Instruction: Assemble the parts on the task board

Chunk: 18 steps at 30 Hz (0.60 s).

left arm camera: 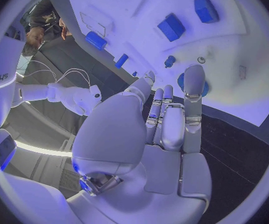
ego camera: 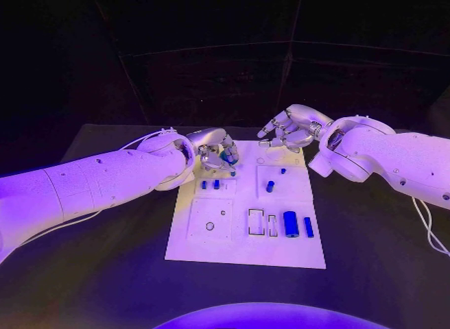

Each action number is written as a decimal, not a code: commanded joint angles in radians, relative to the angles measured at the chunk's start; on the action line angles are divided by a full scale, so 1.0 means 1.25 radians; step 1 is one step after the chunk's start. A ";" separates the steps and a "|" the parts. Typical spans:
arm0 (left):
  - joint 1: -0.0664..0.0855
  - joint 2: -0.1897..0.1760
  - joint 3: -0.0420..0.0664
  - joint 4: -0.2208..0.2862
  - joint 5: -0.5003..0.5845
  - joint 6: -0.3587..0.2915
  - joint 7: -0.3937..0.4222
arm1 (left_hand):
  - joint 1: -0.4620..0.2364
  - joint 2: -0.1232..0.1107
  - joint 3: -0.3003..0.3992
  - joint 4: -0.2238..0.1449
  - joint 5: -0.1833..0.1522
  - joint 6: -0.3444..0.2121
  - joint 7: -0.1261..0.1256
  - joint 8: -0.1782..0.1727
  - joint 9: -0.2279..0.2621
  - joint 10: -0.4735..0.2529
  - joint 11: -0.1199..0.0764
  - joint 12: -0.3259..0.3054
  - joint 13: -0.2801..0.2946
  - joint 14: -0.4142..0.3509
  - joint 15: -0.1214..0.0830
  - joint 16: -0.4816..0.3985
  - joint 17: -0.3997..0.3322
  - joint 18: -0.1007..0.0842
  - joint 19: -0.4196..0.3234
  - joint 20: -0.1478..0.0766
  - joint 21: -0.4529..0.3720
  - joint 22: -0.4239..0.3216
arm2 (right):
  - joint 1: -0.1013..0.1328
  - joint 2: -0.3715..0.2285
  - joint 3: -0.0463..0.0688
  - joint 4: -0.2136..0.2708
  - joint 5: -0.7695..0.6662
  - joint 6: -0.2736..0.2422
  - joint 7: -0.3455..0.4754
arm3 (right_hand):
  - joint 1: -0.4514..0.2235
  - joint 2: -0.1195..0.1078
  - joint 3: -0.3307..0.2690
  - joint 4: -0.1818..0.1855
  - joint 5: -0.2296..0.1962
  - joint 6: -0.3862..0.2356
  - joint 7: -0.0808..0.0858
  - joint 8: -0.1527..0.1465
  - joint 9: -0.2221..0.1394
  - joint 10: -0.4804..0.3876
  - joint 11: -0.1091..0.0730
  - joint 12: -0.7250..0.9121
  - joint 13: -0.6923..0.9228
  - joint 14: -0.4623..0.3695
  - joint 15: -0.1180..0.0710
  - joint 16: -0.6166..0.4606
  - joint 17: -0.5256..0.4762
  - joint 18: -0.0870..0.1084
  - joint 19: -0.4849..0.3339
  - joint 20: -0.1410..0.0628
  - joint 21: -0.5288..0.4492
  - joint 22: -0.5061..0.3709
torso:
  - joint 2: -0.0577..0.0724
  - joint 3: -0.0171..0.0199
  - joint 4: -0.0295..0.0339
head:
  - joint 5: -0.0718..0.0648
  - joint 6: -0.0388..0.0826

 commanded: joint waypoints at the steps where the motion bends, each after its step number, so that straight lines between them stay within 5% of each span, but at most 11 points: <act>1: 0.001 0.012 -0.001 -0.015 -0.078 0.036 -0.007 | -0.004 -0.009 -0.003 -0.003 -0.002 0.007 0.001 -0.008 -0.004 0.004 -0.001 -0.005 -0.005 0.011 -0.004 0.008 0.003 -0.004 0.013 0.000 0.019 0.017 | 0.001 0.001 0.000 -0.001 -0.002 0.002 0.008 | -0.003 0.002 0.002 -0.003 0.004 -0.001 0.002 0.005 -0.001 -0.005 -0.002 -0.002 -0.001 0.024 -0.002 -0.002 0.001 0.013 -0.007 0.000 -0.006 -0.001 | 0.000 0.0000 0.0002 | 0.000 -0.001; 18: 0.000 0.058 -0.002 -0.062 -0.123 0.102 -0.045 | -0.004 0.003 0.003 -0.006 -0.001 0.035 -0.003 -0.018 -0.014 0.028 -0.005 -0.009 -0.021 0.018 -0.007 0.008 -0.008 -0.011 0.036 -0.003 0.065 0.059 | 0.001 0.004 0.000 0.000 -0.006 -0.001 0.007 | -0.002 0.002 0.003 -0.003 0.005 -0.001 0.002 0.006 -0.001 -0.005 -0.002 -0.003 -0.002 0.024 -0.002 -0.002 0.000 0.013 -0.007 0.000 -0.006 -0.002 | 0.000 0.0007 0.0010 | -0.005 -0.004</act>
